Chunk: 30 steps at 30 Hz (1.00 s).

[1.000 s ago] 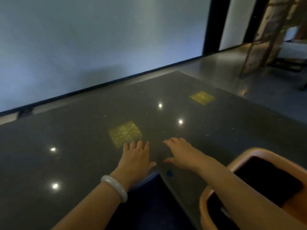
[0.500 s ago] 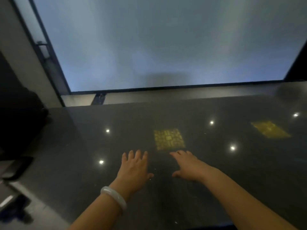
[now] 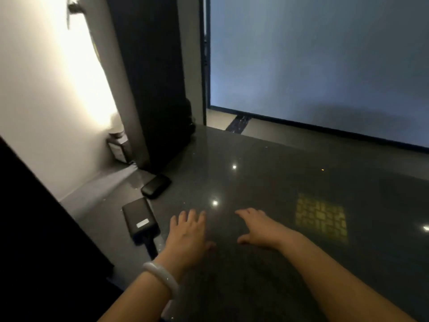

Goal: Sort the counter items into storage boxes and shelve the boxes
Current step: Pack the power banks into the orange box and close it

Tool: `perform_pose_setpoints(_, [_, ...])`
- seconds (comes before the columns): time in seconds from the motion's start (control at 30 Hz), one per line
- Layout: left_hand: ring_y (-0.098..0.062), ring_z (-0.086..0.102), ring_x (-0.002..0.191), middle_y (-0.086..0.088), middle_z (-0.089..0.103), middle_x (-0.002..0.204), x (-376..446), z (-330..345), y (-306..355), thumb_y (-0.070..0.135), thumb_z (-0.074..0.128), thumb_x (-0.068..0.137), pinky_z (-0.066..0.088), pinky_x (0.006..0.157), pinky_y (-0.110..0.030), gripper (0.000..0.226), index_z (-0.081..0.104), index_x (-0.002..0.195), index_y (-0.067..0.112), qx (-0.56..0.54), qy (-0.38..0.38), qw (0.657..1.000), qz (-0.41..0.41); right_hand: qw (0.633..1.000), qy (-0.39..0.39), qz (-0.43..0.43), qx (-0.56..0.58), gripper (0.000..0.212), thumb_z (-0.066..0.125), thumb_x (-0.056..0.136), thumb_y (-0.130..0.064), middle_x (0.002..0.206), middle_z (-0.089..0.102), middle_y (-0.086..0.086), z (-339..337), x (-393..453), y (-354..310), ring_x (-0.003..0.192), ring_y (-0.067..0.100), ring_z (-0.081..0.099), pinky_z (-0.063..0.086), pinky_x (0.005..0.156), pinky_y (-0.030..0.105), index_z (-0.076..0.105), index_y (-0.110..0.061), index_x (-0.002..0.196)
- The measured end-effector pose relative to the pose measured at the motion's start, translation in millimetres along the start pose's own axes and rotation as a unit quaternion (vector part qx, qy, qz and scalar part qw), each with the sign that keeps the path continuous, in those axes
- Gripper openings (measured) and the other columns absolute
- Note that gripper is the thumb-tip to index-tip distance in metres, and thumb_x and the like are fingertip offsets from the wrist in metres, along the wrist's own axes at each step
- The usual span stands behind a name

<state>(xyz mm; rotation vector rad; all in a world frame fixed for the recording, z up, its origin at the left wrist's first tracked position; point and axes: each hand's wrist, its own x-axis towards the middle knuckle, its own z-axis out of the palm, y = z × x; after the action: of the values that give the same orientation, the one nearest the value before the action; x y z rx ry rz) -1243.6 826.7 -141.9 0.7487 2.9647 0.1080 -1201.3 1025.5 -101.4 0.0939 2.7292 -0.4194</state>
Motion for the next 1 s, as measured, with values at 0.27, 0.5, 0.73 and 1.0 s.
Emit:
perform_pose_setpoints(0.27, [-0.034,0.017,0.143,-0.012,0.015,0.157,-14,-4,-64,0.062,0.053,0.086,0.023,0.116,-0.048,0.088,0.014,0.152,0.019,-0.046,0.009,0.973,-0.224,0.991,-0.047,-0.118,0.030,0.084,0.070,0.084,-0.040,0.154,0.028,0.005,4,87,-78,0.141,0.025,0.027,0.028,0.114,0.039,0.024,-0.020,0.151])
perform_pose_setpoints(0.5, [-0.039,0.019,0.141,-0.025,0.012,0.155,19,-1,-96,0.068,0.046,0.087,0.025,0.114,-0.046,0.102,0.001,0.152,0.005,-0.143,0.004,0.912,-0.384,0.987,0.005,-0.156,0.021,0.082,0.071,0.084,-0.036,0.152,0.028,0.007,4,171,-125,0.138,0.029,0.029,0.030,0.112,0.039,0.026,-0.018,0.150])
perform_pose_setpoints(0.73, [-0.039,0.021,0.136,-0.023,0.016,0.150,47,25,-115,0.067,0.042,0.087,0.022,0.112,-0.049,0.098,-0.003,0.151,0.009,-0.157,0.065,0.894,-0.414,0.971,0.029,-0.232,-0.050,0.089,0.073,0.081,-0.033,0.159,0.015,0.007,-1,256,-158,0.144,0.032,0.013,0.019,0.118,0.044,0.020,-0.019,0.152])
perform_pose_setpoints(1.0, [-0.039,0.016,0.140,-0.022,0.011,0.153,52,31,-121,0.067,0.048,0.085,0.018,0.114,-0.050,0.103,-0.007,0.152,0.010,-0.161,0.050,0.895,-0.413,0.966,0.067,-0.230,-0.092,0.073,0.071,0.082,-0.033,0.146,0.034,0.006,7,270,-159,0.133,0.030,0.030,0.031,0.110,0.044,0.035,-0.022,0.144])
